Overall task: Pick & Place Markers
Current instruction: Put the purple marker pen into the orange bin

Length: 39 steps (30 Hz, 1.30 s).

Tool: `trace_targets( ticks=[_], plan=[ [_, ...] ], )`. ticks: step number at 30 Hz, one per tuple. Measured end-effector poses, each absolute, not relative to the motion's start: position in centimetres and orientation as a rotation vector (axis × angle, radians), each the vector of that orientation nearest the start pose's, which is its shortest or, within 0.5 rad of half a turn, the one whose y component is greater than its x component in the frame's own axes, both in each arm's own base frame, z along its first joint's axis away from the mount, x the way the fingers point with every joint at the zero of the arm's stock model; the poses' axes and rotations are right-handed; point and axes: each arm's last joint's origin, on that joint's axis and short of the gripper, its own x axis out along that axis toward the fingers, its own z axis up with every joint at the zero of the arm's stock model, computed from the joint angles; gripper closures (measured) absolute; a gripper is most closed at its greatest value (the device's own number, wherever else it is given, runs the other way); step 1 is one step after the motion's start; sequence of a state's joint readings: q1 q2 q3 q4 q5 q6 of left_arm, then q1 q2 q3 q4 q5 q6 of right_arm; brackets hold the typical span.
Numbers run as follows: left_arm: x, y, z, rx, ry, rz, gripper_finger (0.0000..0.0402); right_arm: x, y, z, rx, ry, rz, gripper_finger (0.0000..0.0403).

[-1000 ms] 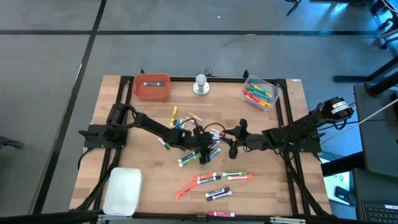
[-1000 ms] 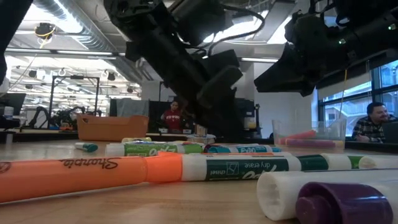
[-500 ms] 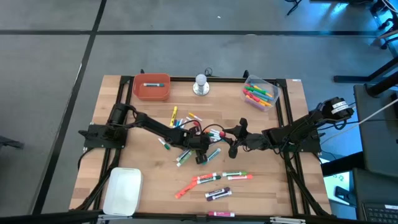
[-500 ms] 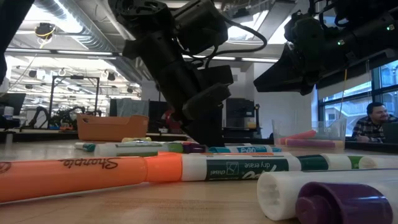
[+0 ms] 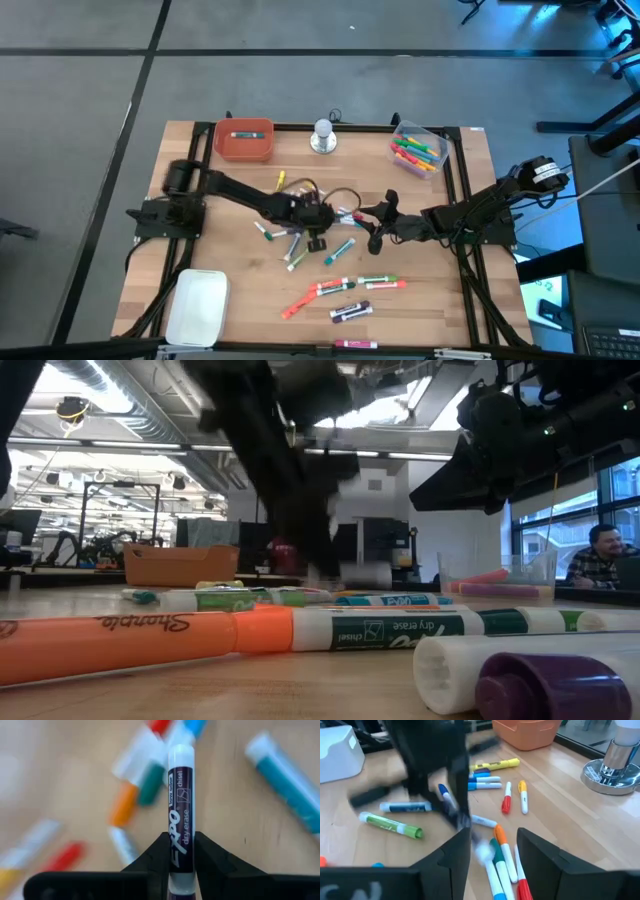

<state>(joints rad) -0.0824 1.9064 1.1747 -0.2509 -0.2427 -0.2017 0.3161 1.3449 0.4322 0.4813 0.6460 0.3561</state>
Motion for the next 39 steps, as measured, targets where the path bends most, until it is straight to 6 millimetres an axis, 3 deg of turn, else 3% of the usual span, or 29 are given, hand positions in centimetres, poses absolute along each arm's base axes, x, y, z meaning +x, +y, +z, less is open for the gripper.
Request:
trace_targets(
  ticks=[5,8,11,15,19,23,29,39],
  plan=[
    [35.1,-0.1,21.0,0.128,0.965,0.401,0.0337,23.3,5.8,16.3,0.139,0.345,-0.390,0.0242],
    [32.3,2.6,23.7,0.240,1.038,0.560,0.0338,23.3,5.8,16.2,0.134,0.357,-0.392,0.0242],
    [29.4,6.1,24.8,0.322,1.181,0.692,0.0338,23.2,5.8,16.2,0.132,0.361,-0.393,0.0242],
    [25.4,11.2,24.4,0.381,1.345,0.811,0.0338,23.2,5.8,16.2,0.132,0.361,-0.393,0.0242],
    [21.8,15.7,22.5,0.297,1.463,0.818,0.0338,23.2,5.8,16.0,0.128,0.375,-0.395,0.0242],
    [19.1,18.8,21.0,0.172,1.484,0.808,0.0338,23.2,5.7,16.0,0.124,0.379,-0.395,0.0242],
    [17.1,20.8,19.7,0.053,1.436,0.741,0.0328,23.2,5.7,16.0,0.112,0.382,-0.394,0.0242],
    [17.2,21.6,19.9,0.155,1.419,0.847,0.0238,23.2,5.8,16.0,0.115,0.381,-0.394,0.0242]
  ],
)
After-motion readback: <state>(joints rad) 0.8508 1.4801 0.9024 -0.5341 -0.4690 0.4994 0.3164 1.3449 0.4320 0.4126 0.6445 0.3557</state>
